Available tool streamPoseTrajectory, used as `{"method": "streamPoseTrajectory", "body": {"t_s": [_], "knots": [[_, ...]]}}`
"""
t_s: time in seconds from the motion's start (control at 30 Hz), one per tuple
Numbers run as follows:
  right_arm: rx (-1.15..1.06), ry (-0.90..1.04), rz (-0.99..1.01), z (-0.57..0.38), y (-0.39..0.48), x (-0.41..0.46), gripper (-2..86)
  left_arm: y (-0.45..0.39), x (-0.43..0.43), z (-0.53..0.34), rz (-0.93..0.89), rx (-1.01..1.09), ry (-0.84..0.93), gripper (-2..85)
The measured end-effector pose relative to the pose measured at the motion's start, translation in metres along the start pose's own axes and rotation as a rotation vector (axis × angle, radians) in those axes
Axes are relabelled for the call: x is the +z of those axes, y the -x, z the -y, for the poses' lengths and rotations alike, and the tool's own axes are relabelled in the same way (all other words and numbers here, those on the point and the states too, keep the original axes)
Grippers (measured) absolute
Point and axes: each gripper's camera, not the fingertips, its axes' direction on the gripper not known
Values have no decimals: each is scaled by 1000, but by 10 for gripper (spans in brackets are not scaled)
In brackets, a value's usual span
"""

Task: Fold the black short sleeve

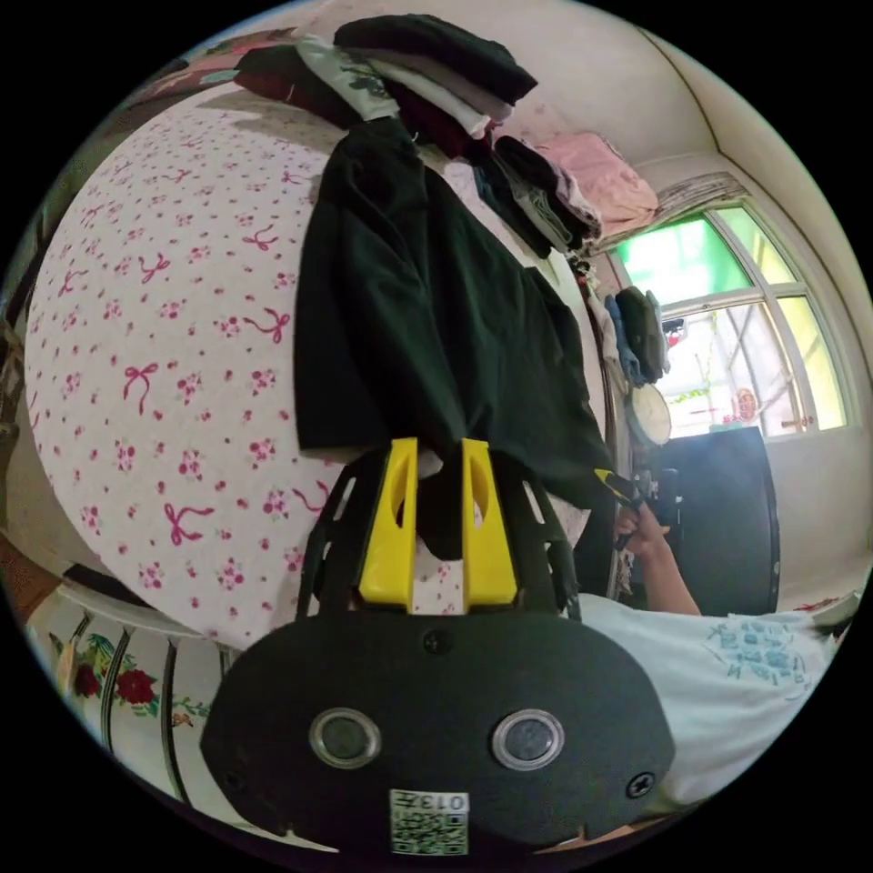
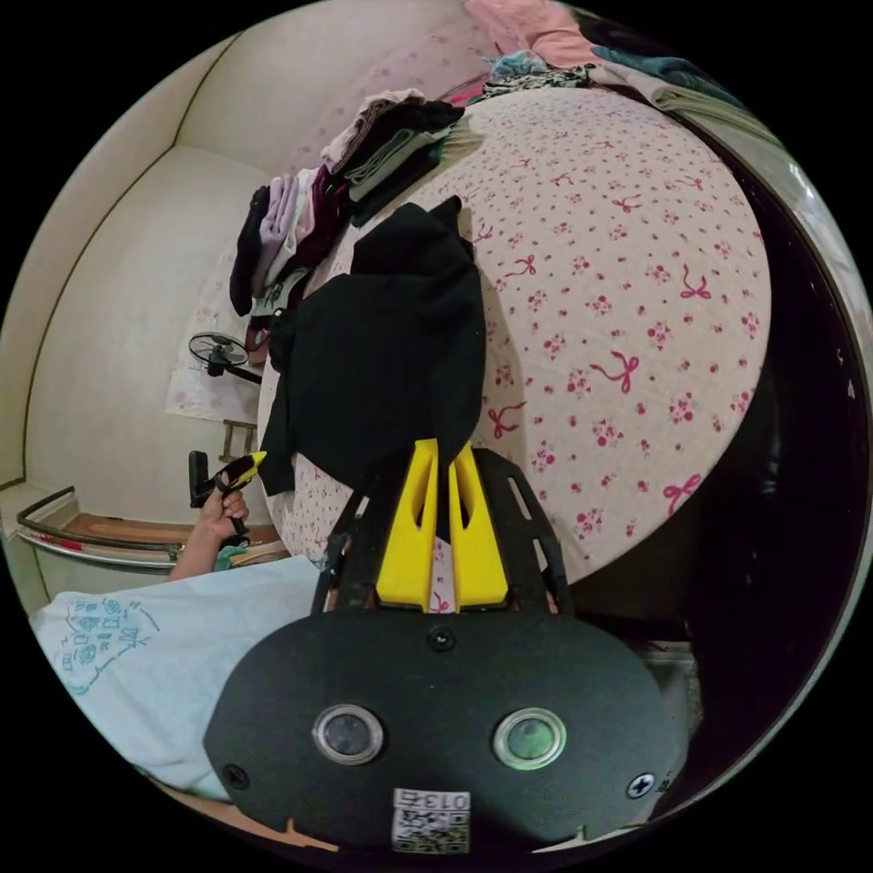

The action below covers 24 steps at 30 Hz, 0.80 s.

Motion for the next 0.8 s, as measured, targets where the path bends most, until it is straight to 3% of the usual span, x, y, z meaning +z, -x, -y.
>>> {"method": "streamPoseTrajectory", "body": {"t_s": [0.13, 0.37, 0.57, 0.6, 0.8], "knots": [[-34, -61, 42, -4, 11, -14, 6, -8, -1, 14, -11, 74, 18, 21], [-303, -447, 375, -23, 48, -85, 5, -48, -105, 4, -326, 471, -419, 11], [-439, -368, 620, -45, 47, -92, 4, -32, -138, -28, -461, 641, -396, 9], [-438, -342, 603, -48, 48, -90, 4, -24, -134, -35, -461, 621, -348, 9], [-260, 107, 79, -67, 58, -24, 6, 17, -58, -66, -260, 361, 43, 10]]}}
